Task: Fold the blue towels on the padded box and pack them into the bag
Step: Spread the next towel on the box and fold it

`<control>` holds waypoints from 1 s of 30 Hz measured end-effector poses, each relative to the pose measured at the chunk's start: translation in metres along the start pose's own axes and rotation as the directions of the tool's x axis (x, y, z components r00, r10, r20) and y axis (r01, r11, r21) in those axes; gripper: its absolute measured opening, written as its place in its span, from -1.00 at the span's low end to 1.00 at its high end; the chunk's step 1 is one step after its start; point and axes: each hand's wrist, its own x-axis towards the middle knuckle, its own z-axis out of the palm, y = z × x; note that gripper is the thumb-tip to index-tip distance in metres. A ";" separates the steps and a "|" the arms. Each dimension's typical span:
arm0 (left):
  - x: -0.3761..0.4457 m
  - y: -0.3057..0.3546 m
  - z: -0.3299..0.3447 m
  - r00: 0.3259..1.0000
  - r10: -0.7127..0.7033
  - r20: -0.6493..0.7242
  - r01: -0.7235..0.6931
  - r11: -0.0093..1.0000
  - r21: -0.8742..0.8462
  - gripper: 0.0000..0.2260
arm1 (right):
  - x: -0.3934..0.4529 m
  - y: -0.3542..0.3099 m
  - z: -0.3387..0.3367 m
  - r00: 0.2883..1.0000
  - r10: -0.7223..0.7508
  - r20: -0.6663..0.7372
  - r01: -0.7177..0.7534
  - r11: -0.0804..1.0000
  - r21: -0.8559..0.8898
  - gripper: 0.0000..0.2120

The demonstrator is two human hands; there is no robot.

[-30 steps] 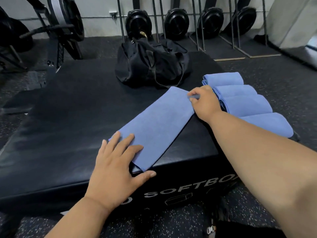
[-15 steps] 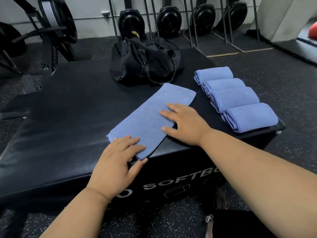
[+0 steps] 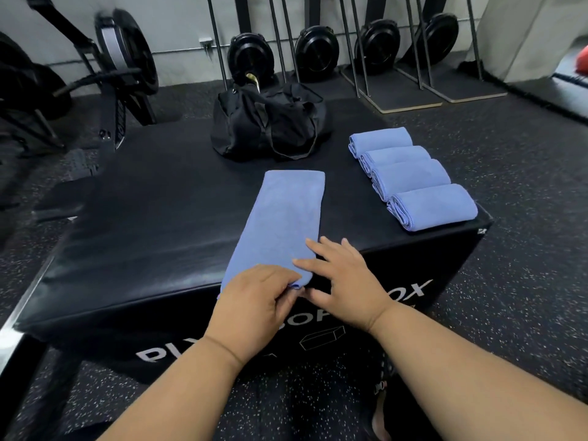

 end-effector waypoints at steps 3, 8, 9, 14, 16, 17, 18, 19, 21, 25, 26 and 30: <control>-0.008 -0.005 -0.001 0.997 -0.009 0.082 0.006 0.999 0.032 -0.61 | -0.007 0.002 -0.002 1.000 0.009 -0.027 -0.010 1.000 -0.011 -0.59; -0.019 -0.034 -0.012 0.981 -0.143 0.132 0.121 0.980 0.158 -0.45 | -0.010 0.000 0.007 0.995 -0.012 -0.100 0.009 1.000 -0.026 -0.70; -0.019 -0.035 -0.018 0.976 -0.162 0.147 0.138 0.977 0.162 -0.45 | -0.010 -0.001 0.007 0.994 -0.011 -0.106 0.008 1.000 -0.025 -0.73; -0.016 -0.043 -0.031 0.947 -0.215 0.239 0.175 0.968 0.180 -0.35 | -0.011 0.004 0.002 0.989 -0.040 -0.142 0.039 0.999 -0.008 -0.75; -0.016 -0.051 -0.034 0.942 -0.202 0.267 0.145 0.965 0.220 -0.27 | -0.011 0.008 0.003 0.985 -0.075 -0.153 0.071 0.997 -0.036 -0.62; -0.017 -0.057 -0.035 0.940 -0.183 0.288 0.109 0.961 0.253 -0.22 | -0.011 0.010 0.005 0.984 -0.098 -0.150 0.089 0.994 -0.065 -0.52; -0.017 -0.061 -0.035 0.937 -0.157 0.311 0.064 0.955 0.289 -0.19 | -0.012 0.011 0.008 0.983 -0.116 -0.140 0.103 0.990 -0.095 -0.41; -0.017 -0.066 -0.036 0.934 -0.126 0.334 0.012 0.946 0.323 -0.16 | -0.011 0.012 0.010 0.985 -0.124 -0.124 0.110 0.987 -0.116 -0.31; -0.015 -0.075 -0.037 0.923 -0.072 0.378 -0.083 0.921 0.381 -0.14 | -0.010 0.015 0.014 0.990 -0.117 -0.077 0.106 0.985 -0.136 -0.13; -0.012 -0.084 -0.039 0.917 -0.008 0.399 -0.187 0.874 0.448 -0.20 | -0.007 0.020 0.021 0.988 -0.128 -0.085 0.111 0.977 -0.183 -0.01; -0.012 -0.084 -0.040 0.921 0.006 0.390 -0.195 0.872 0.449 -0.26 | -0.007 0.021 0.023 0.987 -0.132 -0.092 0.112 0.976 -0.189 0.00; -0.009 -0.074 -0.041 0.943 -0.006 0.332 -0.134 0.909 0.396 -0.42 | -0.005 0.021 0.027 0.983 -0.134 -0.124 0.111 0.978 -0.176 -0.02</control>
